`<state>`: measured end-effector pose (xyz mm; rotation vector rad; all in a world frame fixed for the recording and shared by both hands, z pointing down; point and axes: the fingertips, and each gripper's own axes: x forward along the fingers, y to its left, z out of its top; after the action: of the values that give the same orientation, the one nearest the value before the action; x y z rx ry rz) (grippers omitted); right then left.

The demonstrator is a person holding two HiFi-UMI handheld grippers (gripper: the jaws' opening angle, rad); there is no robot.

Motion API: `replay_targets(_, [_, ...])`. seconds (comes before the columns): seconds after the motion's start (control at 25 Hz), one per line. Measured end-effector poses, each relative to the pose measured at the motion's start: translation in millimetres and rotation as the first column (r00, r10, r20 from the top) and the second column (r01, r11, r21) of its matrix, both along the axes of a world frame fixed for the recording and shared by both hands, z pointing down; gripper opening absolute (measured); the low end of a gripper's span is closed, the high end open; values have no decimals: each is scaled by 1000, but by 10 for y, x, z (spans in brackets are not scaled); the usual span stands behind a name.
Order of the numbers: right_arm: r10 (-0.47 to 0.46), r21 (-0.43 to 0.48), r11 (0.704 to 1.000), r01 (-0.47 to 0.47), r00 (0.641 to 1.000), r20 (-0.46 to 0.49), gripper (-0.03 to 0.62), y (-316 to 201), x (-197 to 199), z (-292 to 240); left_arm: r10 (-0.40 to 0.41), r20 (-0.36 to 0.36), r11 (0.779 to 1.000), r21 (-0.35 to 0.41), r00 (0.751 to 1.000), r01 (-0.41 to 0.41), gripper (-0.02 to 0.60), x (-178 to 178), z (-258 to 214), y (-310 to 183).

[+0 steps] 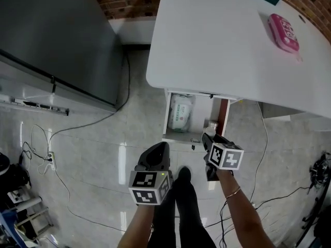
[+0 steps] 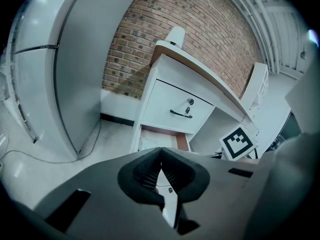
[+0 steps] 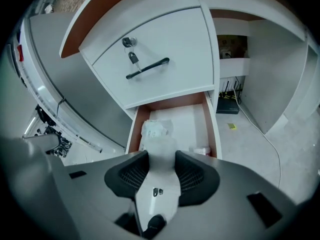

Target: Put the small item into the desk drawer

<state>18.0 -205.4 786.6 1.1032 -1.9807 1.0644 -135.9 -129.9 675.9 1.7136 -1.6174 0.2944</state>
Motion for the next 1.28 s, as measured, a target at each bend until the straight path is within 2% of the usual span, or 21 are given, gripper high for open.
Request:
replay_targets(0.6, [-23,-147,989,7,994,-110,170,-72,-24,633,-75,17,997,-34,997,76,21,-283,136,12])
replay_targets(0.84, [0,-156,988,-18,994,-114,172,-32,-34,689,-83,14,995,-46,996,83,21,-321,178,41])
replay_targets(1.28, [-11,-153,988,-7,993,-115,176,-31,-10,708,-53,-4,998,-46,999,53,21,-185,160,10])
